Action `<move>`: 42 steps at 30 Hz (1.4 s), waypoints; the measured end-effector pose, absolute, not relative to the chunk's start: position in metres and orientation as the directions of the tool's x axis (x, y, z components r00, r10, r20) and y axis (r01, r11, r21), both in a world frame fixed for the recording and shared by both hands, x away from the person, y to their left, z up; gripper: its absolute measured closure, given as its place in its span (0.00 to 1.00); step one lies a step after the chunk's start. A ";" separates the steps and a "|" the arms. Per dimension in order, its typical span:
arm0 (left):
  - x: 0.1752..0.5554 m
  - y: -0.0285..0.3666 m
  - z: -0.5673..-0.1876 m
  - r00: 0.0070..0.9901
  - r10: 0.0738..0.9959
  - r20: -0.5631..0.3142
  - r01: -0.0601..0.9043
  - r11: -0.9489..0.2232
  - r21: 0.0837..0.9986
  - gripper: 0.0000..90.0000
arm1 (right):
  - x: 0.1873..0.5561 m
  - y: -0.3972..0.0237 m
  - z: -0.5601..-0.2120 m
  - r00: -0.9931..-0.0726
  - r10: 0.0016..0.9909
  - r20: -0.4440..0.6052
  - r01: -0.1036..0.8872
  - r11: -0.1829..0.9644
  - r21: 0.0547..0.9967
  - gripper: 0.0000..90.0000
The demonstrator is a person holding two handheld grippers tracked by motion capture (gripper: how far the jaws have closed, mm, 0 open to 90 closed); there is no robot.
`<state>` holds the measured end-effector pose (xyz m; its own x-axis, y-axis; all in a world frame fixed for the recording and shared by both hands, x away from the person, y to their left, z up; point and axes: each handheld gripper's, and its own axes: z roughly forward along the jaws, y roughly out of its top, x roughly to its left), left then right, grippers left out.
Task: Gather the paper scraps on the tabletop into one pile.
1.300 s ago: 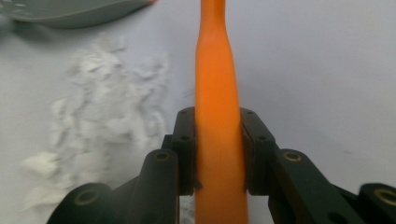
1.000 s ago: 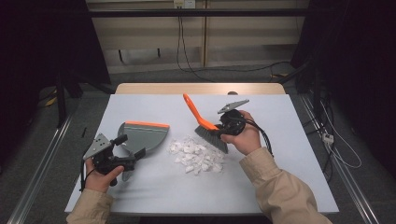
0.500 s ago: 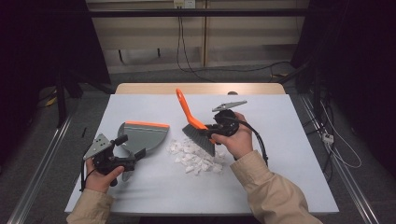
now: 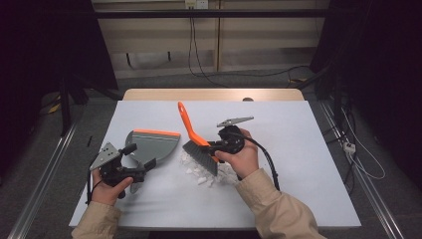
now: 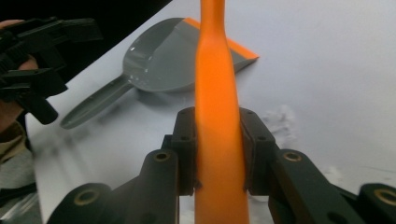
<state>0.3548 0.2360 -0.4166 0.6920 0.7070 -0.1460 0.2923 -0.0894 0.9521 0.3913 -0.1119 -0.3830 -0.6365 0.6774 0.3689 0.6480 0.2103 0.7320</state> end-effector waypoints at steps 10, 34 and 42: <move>0.355 0.236 -0.416 0.692 0.709 -0.140 0.291 -0.096 0.952 0.03 | 0.385 -0.072 -0.409 -0.601 0.683 0.415 0.707 0.212 0.674 0.80; 0.355 0.235 -0.416 0.688 0.712 -0.137 0.290 -0.098 0.952 0.03 | 0.390 -0.140 -0.405 -0.476 0.796 0.374 0.731 0.122 0.671 0.80; 0.355 0.237 -0.416 0.686 0.713 -0.144 0.293 -0.090 0.952 0.03 | 0.403 -0.101 -0.405 -0.507 0.774 0.380 0.722 0.140 0.678 0.80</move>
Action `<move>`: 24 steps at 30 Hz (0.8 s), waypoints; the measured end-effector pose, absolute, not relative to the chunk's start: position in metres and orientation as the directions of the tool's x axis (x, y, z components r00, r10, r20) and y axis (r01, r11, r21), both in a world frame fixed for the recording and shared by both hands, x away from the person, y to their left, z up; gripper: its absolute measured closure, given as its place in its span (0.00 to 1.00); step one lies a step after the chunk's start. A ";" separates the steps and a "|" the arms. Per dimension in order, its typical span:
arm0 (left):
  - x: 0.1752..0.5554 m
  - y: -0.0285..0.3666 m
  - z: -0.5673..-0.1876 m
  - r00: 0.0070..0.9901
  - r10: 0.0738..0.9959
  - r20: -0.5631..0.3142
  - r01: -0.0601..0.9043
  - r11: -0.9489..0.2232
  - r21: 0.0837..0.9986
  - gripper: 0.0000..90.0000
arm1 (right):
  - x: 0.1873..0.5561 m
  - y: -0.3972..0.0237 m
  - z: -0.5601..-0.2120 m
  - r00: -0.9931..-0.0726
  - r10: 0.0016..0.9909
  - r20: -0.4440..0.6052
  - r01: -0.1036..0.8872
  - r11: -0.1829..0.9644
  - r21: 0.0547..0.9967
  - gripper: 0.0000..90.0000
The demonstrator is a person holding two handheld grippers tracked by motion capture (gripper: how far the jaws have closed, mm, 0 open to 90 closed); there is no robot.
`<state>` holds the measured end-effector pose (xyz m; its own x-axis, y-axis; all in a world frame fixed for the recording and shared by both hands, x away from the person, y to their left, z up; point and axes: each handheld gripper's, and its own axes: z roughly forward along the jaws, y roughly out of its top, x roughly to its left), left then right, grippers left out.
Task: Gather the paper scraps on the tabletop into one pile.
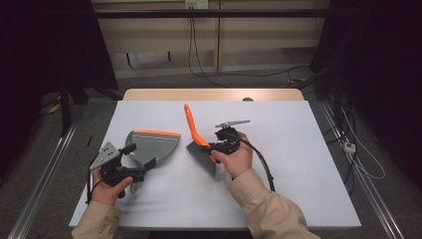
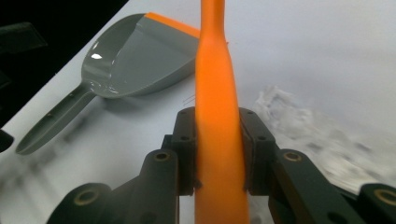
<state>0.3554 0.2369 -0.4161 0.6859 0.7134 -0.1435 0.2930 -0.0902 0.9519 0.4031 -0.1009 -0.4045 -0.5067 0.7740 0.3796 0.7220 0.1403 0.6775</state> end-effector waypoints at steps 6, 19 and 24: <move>0.356 0.239 -0.416 0.685 0.712 -0.154 0.295 -0.077 0.952 0.03 | 0.420 -0.076 -0.417 -0.479 0.776 0.410 0.755 0.126 0.643 0.80; 0.356 0.238 -0.416 0.684 0.714 -0.151 0.295 -0.082 0.952 0.03 | 0.421 -0.113 -0.413 -0.376 0.836 0.399 0.797 0.072 0.600 0.80; 0.357 0.236 -0.417 0.686 0.712 -0.150 0.296 -0.084 0.952 0.03 | 0.415 -0.121 -0.399 -0.397 0.825 0.402 0.767 0.057 0.639 0.80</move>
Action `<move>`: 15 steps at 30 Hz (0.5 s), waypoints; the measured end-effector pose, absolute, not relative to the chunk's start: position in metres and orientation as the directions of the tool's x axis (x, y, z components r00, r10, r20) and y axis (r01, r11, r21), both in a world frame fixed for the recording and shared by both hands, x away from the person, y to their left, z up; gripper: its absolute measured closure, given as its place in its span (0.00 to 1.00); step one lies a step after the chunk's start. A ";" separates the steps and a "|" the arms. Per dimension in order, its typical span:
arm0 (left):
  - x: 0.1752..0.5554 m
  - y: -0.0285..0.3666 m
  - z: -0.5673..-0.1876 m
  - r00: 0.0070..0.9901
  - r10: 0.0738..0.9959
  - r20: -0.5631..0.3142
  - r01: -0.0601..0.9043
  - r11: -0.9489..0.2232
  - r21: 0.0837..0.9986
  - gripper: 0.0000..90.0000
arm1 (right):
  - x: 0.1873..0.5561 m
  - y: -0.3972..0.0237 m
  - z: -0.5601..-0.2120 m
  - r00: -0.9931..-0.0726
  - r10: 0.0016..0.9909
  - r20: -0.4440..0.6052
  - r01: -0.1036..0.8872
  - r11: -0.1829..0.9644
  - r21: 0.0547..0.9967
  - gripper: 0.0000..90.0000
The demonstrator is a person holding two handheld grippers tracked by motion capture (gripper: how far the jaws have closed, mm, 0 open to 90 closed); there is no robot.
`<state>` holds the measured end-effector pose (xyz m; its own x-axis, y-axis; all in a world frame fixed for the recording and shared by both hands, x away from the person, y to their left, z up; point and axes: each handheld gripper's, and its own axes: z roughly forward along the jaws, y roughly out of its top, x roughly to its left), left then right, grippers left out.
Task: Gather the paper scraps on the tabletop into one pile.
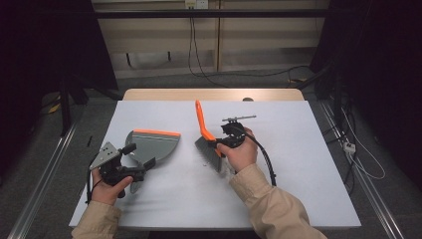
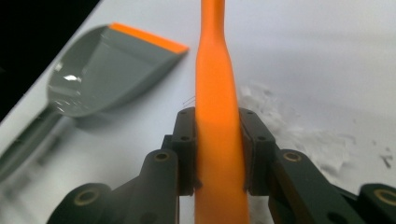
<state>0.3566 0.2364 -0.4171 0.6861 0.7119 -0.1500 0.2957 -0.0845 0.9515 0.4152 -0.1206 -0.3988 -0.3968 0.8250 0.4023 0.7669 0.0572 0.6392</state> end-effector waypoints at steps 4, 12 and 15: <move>0.357 0.237 -0.417 0.684 0.714 -0.151 0.298 -0.085 0.951 0.03 | 0.419 -0.112 -0.395 -0.410 0.812 0.415 0.763 0.057 0.644 0.80; 0.357 0.239 -0.417 0.683 0.714 -0.153 0.297 -0.080 0.952 0.03 | 0.432 -0.091 -0.413 -0.389 0.824 0.413 0.787 0.064 0.614 0.80; 0.357 0.239 -0.417 0.683 0.715 -0.151 0.295 -0.081 0.952 0.03 | 0.433 -0.098 -0.414 -0.372 0.835 0.405 0.796 0.063 0.602 0.80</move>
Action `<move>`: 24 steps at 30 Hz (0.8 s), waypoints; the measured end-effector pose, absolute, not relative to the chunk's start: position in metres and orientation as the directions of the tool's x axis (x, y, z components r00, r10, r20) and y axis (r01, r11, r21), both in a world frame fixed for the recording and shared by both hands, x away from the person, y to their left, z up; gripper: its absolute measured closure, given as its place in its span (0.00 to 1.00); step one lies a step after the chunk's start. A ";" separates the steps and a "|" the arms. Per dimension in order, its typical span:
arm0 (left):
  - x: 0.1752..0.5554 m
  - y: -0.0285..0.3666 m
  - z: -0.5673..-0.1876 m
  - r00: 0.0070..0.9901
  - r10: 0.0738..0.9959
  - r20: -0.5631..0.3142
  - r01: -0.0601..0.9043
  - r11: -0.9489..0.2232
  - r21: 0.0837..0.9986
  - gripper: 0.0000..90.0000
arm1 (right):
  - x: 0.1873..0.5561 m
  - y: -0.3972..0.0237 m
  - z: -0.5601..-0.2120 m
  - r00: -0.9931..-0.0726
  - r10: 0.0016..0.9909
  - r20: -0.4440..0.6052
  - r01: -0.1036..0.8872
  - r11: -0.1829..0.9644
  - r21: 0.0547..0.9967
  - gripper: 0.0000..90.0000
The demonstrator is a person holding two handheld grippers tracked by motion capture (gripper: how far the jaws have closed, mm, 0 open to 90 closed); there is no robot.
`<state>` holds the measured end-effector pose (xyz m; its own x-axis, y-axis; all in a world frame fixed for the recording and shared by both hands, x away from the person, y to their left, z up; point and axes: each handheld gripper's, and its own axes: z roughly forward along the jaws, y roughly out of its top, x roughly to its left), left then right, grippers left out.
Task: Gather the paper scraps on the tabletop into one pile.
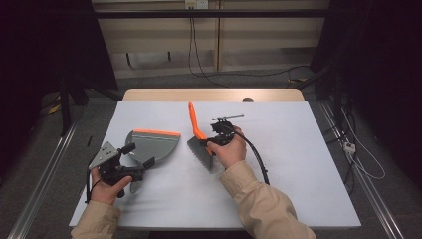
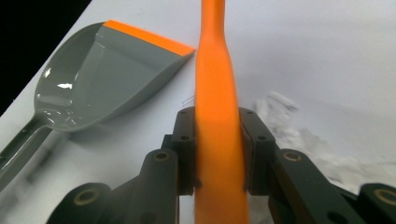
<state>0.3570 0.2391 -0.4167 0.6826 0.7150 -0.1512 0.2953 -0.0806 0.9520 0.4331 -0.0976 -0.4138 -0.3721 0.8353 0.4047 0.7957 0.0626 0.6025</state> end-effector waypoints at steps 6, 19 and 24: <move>0.357 0.238 -0.417 0.686 0.713 -0.146 0.291 -0.085 0.953 0.03 | 0.425 -0.116 -0.406 -0.413 0.828 0.378 0.769 0.094 0.633 0.80; 0.356 0.236 -0.417 0.686 0.713 -0.149 0.297 -0.087 0.951 0.03 | 0.394 -0.122 -0.417 -0.600 0.697 0.393 0.712 0.241 0.659 0.80; 0.357 0.236 -0.417 0.685 0.713 -0.148 0.296 -0.087 0.951 0.03 | 0.406 -0.128 -0.416 -0.642 0.691 0.332 0.665 0.287 0.689 0.80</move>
<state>0.3565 0.2365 -0.4172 0.6849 0.7135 -0.1480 0.2958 -0.0867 0.9513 0.4059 -0.1285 -0.4164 -0.6425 0.6907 0.3319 0.6650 0.2873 0.6894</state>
